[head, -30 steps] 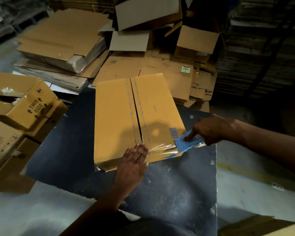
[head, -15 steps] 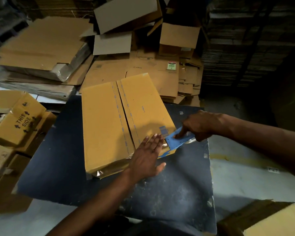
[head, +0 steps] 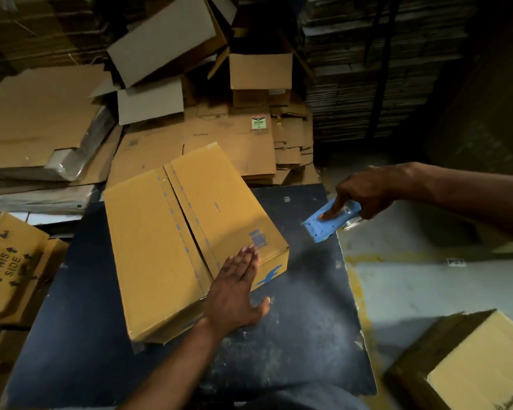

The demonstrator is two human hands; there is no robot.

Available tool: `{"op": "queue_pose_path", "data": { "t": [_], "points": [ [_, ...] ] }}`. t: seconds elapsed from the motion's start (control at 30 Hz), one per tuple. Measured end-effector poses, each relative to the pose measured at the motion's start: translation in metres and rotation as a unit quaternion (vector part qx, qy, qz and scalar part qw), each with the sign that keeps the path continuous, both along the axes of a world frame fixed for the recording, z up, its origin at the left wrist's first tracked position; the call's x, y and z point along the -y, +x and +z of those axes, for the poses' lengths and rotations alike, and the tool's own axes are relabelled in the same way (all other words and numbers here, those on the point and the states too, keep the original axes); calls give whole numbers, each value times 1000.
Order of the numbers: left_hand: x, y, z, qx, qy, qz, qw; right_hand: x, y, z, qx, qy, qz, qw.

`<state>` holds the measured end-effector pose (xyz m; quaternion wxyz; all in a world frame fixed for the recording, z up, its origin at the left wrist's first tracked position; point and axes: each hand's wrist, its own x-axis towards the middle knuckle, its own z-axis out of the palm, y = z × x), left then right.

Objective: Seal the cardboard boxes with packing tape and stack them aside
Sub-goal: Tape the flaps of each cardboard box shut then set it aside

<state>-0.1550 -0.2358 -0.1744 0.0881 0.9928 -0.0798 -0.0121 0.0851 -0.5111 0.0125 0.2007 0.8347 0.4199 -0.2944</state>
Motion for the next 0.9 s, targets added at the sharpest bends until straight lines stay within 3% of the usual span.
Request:
{"op": "queue_pose_path", "data": {
  "t": [0.23,0.37,0.5,0.63,0.7,0.9],
  "points": [
    [3,1,4,17,-17,3,1000,-3,0,-46,-30,-9,-10,999],
    [6,27,35,-18,73,5,997,-10,-1,-77,-73,32,-15,997],
    [11,82,65,18,96,-102,990,-16,4,-91,-96,90,-29,991],
    [22,117,60,-46,129,-209,968,-28,3,-99,-104,115,-57,986],
    [25,127,54,-72,155,-233,957,-31,2,-103,-116,115,-68,984],
    [29,138,45,-43,160,-248,954,-28,-1,-116,-104,144,-78,981]
  ]
}}
